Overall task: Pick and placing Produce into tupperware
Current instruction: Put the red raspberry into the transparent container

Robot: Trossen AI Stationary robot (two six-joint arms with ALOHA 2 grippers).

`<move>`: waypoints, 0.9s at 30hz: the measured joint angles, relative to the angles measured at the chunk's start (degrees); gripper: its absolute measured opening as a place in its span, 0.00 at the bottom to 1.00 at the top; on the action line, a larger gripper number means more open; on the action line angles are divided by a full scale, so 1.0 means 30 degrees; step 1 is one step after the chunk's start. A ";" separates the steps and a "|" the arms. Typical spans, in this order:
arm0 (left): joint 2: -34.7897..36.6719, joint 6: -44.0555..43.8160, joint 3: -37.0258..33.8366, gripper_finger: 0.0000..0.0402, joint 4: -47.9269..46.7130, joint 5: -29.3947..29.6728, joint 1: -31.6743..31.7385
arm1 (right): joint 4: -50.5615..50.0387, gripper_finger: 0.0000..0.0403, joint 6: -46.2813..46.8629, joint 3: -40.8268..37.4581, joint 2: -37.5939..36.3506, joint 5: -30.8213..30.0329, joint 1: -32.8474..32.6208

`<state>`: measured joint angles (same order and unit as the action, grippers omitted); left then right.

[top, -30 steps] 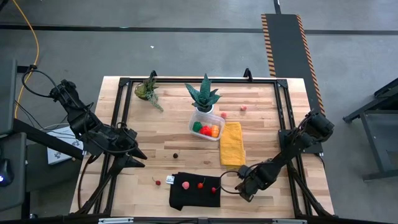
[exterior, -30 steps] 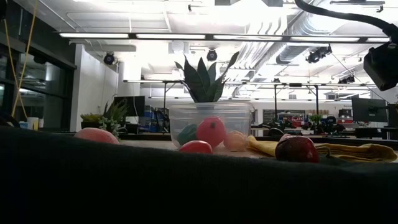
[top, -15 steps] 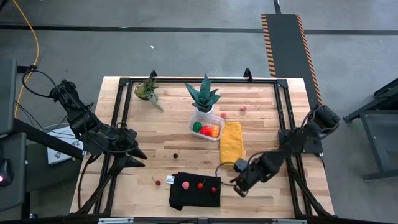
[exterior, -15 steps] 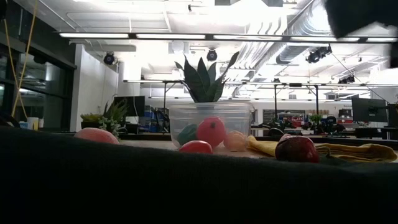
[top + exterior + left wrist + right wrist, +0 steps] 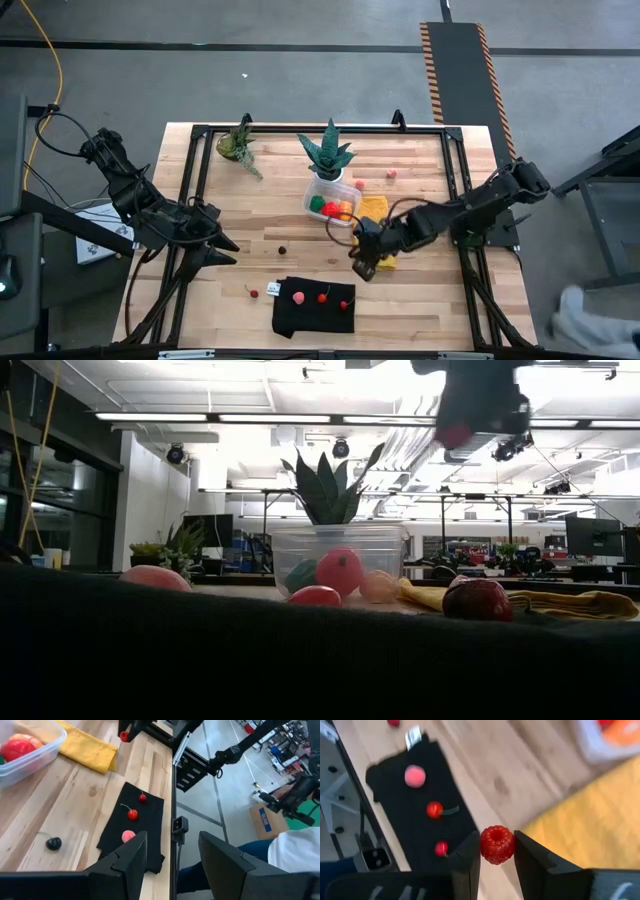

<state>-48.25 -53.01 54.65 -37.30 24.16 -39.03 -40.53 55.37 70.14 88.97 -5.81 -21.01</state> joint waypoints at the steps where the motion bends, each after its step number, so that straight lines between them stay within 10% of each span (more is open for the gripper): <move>1: -0.0007 0.0000 0.0000 0.42 -0.0007 0.0127 0.0000 | 0.0030 0.20 -0.0327 0.0098 0.0000 -0.0036 0.0330; 27: 0.0000 0.0000 0.0000 0.42 -0.0027 0.3514 0.0000 | 0.1312 0.20 -0.7829 0.0692 -0.0168 0.2335 0.7140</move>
<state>-48.25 -53.01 54.65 -37.38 34.70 -39.03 -36.60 31.89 72.21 88.46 1.19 0.41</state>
